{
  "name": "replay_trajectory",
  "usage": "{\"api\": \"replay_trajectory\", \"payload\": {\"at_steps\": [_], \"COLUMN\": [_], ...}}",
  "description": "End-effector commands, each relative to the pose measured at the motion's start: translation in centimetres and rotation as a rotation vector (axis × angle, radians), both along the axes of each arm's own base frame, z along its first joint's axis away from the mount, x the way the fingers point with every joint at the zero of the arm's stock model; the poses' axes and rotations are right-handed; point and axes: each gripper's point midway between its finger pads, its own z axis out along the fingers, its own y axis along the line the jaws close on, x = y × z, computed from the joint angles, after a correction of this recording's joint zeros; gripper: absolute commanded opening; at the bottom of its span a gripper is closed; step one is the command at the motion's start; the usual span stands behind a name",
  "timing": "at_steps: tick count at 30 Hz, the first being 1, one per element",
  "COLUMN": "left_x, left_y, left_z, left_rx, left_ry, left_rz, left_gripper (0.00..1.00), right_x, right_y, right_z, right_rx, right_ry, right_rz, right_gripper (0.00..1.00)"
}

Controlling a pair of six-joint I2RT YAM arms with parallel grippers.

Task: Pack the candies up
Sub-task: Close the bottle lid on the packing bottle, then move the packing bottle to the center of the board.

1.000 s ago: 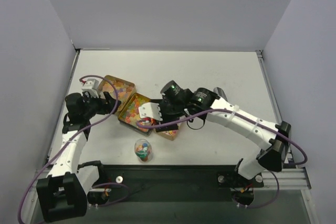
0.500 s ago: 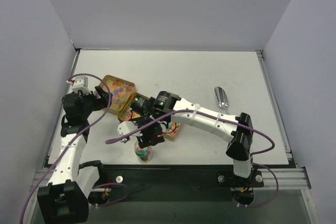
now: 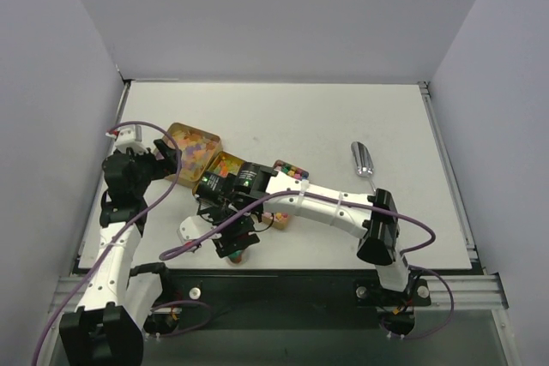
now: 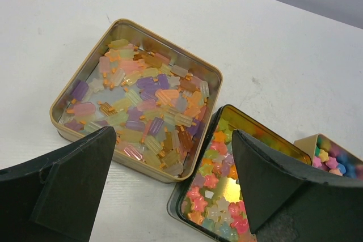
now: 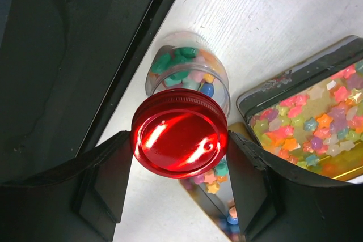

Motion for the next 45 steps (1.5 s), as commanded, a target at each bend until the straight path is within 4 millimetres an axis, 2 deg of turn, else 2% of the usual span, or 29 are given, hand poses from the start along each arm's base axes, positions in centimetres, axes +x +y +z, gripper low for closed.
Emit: {"api": "replay_trajectory", "payload": {"at_steps": [1, 15, 21, 26, 31, 34, 36, 40, 45], "left_x": [0.4, 0.7, 0.8, 0.7, 0.6, 0.6, 0.7, 1.3, 1.9], "left_y": [0.3, -0.8, -0.9, -0.9, -1.0, -1.0, -1.0, -0.2, -0.5], "left_z": [1.5, 1.2, 1.0, 0.8, 0.8, 0.9, 1.5, 3.5, 6.4], "left_rx": [0.011, 0.016, 0.017, 0.018, 0.015, 0.014, 0.004, -0.022, -0.045], "left_ry": [-0.06, -0.05, -0.047, -0.04, -0.041, -0.042, -0.053, -0.089, -0.168], "left_rz": [0.034, 0.007, 0.002, 0.001, -0.001, -0.001, 0.01, 0.067, 0.055], "left_gripper": [0.96, 0.96, 0.96, 0.96, 0.96, 0.96, 0.96, 0.97, 0.98], "right_x": [-0.2, 0.4, 0.2, -0.1, -0.6, -0.6, -0.4, -0.2, -0.1], "right_y": [0.2, 0.9, 1.4, 1.1, 0.0, -1.3, -2.0, -4.3, -6.2], "right_z": [-0.6, -1.9, -2.1, -3.1, -4.6, -5.8, -6.3, -7.6, -7.7], "right_rx": [-0.042, -0.066, -0.063, -0.1, -0.156, -0.212, -0.239, -0.313, -0.348], "right_ry": [-0.014, -0.033, -0.022, -0.005, 0.027, 0.019, 0.007, -0.013, -0.033], "right_rz": [0.014, -0.002, 0.009, 0.027, 0.022, 0.016, 0.011, 0.014, 0.008], "right_gripper": [0.56, 0.56, 0.57, 0.58, 0.56, 0.55, 0.5, 0.47, 0.46]}}
